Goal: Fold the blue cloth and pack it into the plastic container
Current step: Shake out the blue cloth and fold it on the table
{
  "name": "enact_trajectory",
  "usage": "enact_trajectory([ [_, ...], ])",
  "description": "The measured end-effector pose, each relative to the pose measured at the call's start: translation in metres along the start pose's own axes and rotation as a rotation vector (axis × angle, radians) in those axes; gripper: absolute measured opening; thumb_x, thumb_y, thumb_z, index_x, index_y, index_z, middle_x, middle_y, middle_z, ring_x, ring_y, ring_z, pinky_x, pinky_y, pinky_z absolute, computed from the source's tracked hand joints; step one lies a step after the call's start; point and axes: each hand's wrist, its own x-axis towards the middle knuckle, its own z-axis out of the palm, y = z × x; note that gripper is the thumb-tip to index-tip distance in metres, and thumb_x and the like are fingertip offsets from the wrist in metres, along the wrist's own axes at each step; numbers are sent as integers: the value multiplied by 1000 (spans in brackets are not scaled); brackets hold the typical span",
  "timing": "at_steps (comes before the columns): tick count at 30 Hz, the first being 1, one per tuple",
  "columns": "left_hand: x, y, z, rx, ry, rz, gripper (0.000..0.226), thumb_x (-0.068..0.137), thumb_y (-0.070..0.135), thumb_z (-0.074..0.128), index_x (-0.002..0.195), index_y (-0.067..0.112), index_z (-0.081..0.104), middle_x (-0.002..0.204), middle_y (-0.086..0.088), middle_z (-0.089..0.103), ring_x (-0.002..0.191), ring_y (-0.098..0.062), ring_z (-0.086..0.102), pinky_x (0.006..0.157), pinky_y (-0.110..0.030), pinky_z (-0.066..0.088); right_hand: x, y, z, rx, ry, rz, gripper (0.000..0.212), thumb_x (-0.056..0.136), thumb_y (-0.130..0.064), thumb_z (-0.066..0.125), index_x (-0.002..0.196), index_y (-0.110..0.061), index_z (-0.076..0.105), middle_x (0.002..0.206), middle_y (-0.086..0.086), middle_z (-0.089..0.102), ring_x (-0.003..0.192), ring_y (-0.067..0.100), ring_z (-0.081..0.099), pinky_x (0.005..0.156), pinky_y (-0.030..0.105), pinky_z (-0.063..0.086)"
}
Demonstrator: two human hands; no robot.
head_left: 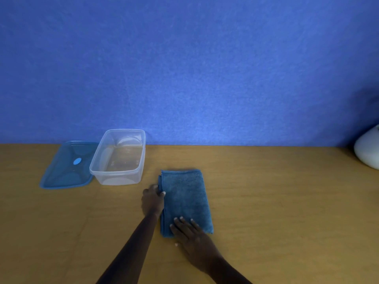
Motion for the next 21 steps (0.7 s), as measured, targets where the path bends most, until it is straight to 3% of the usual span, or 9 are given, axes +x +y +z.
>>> enact_trajectory([
  [5, -31, 10, 17, 215, 183, 257, 53, 91, 12, 50, 140, 5, 32, 136, -20, 44, 122, -33, 47, 99, -42, 43, 12, 13, -8, 54, 192, 171, 40, 63, -36, 82, 100, -25, 72, 105, -11, 73, 102, 4, 67, 86, 23, 55],
  [7, -39, 9, 26, 311, 160, 391, 54, 95, 17, 43, 145, 7, 25, 147, -16, 36, 135, -28, 37, 109, -37, 38, 18, 20, -11, 34, 176, 294, 44, 72, -34, 76, 112, -19, 67, 118, -2, 69, 114, 13, 63, 91, 31, 53],
  [9, -42, 3, 32, 424, 82, 459, 54, 99, 23, 33, 149, 11, 16, 157, -13, 22, 146, -24, 20, 118, -35, 24, 23, 30, -4, 94, 57, 387, 54, 90, -36, 53, 137, -12, 43, 148, 7, 42, 139, 23, 35, 110, 42, 35],
  [11, -43, -10, 34, 499, 8, 474, 55, 100, 28, 28, 149, 12, 10, 160, -9, 11, 149, -23, 8, 121, -36, 13, 22, 39, 3, 245, -94, 485, 61, 97, -42, 31, 148, -17, 10, 160, 2, 5, 148, 22, 0, 119, 46, 10],
  [12, -42, -16, 33, 522, -17, 465, 55, 100, 30, 27, 150, 14, 8, 161, -7, 7, 149, -22, 4, 121, -36, 10, 20, 42, 8, 261, -125, 509, 62, 97, -45, 27, 149, -20, 3, 160, -2, -2, 147, 21, -8, 120, 46, 5],
  [18, -35, -29, 30, 516, -67, 462, 58, 100, 36, 27, 150, 21, 3, 161, -3, -3, 149, -20, -3, 122, -38, 4, 18, 47, 24, 244, -130, 533, 64, 96, -49, 25, 148, -24, -2, 160, -6, -3, 146, 20, -13, 119, 46, 1],
  [21, -40, -28, 31, 463, -10, 414, 62, 98, 36, 35, 150, 15, 8, 161, -8, 5, 149, -24, 9, 120, -39, 15, 19, 49, 24, 290, -139, 527, 64, 96, -49, 26, 148, -24, -2, 160, -5, -5, 146, 19, -13, 119, 45, -1],
])
